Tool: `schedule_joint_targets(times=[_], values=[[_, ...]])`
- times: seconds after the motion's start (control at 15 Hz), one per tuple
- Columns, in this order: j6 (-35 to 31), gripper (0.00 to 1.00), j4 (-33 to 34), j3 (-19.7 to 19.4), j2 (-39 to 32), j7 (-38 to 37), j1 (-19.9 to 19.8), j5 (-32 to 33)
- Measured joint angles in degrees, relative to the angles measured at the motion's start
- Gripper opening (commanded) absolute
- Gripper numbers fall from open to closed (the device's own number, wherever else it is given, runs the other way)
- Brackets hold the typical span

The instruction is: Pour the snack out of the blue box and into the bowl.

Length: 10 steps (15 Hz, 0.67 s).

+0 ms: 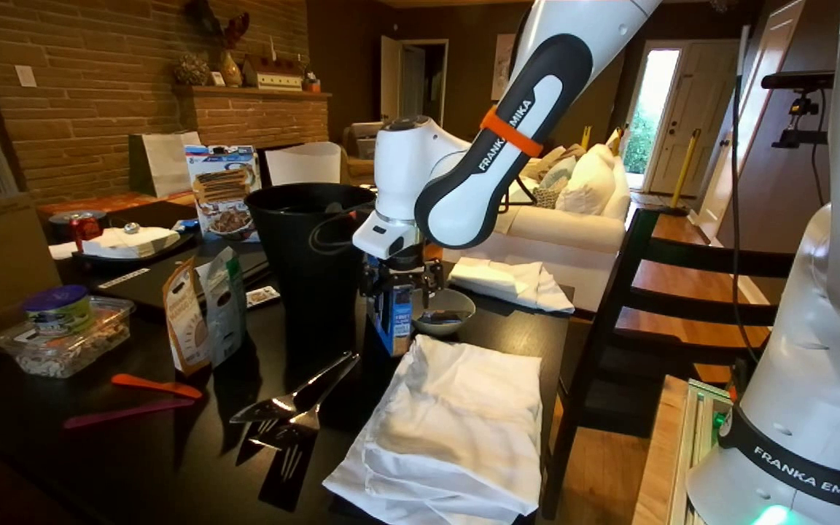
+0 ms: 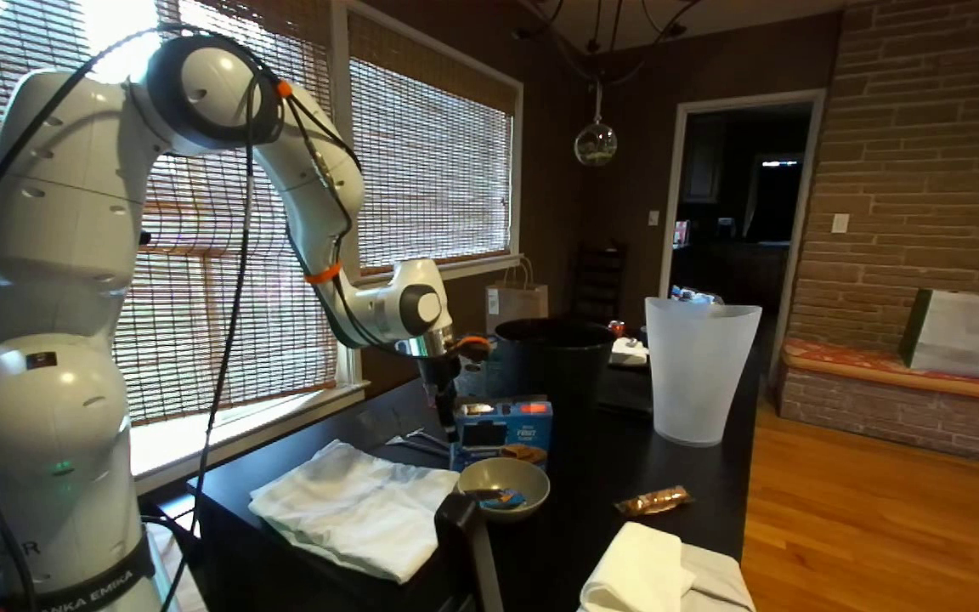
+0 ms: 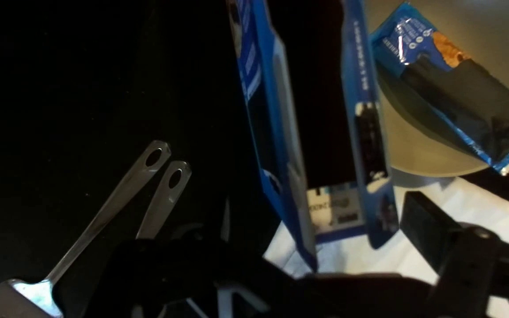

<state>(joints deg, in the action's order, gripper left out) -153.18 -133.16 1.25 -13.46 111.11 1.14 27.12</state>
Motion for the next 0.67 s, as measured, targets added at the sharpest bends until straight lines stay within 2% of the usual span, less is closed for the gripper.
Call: schedule_joint_targets(times=[0.67], values=[[0.0,1.00,0.0,1.4,2.9,0.0,-0.1,-2.7]])
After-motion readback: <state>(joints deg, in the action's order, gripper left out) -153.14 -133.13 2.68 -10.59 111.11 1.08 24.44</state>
